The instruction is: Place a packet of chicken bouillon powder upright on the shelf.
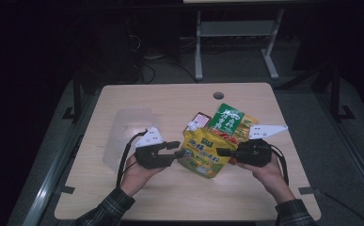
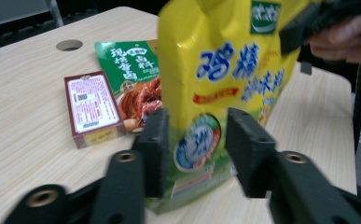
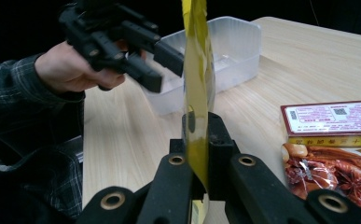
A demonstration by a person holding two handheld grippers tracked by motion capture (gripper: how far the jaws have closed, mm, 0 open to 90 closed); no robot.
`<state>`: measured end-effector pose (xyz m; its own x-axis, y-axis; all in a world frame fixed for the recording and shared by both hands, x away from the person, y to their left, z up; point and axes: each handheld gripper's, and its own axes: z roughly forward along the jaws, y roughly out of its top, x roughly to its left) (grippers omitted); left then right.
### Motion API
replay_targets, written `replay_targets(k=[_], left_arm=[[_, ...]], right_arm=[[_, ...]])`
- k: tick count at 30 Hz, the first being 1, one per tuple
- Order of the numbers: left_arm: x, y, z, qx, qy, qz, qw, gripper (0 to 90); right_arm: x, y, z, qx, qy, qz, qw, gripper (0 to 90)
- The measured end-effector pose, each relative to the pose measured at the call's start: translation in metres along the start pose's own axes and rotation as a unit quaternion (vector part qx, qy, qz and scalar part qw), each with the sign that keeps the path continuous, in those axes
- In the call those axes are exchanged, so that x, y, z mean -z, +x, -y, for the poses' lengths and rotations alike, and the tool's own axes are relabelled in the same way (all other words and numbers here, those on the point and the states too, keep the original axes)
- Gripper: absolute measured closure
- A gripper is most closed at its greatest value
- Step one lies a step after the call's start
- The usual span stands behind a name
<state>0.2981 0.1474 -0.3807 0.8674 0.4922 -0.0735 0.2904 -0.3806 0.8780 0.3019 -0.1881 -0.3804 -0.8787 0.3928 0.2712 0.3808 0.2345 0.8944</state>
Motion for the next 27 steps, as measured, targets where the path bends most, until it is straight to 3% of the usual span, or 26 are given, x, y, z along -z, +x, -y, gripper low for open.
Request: replay_targets(k=[5,16,20,27], left_arm=[[0.003,-0.011,0.012,0.000,0.022,0.007,0.9997,41.4],[0.007,-0.042,0.043,-0.001,0.055,0.054,0.9971,25.4],[0.002,-0.049,0.053,0.003,0.080,0.079,0.9936,21.3],[-0.004,-0.061,0.062,-0.008,0.109,0.110,0.9878,17.3]], right_arm=[[-0.001,-0.001,-0.005,-0.003,-0.004,0.003,1.0000,89.7],[-0.013,-0.005,-0.021,-0.015,-0.005,0.011,0.9998,89.7],[-0.020,-0.007,-0.028,-0.013,-0.002,0.012,0.9998,89.6],[-0.032,-0.005,-0.042,-0.008,-0.001,0.009,0.9999,89.7]])
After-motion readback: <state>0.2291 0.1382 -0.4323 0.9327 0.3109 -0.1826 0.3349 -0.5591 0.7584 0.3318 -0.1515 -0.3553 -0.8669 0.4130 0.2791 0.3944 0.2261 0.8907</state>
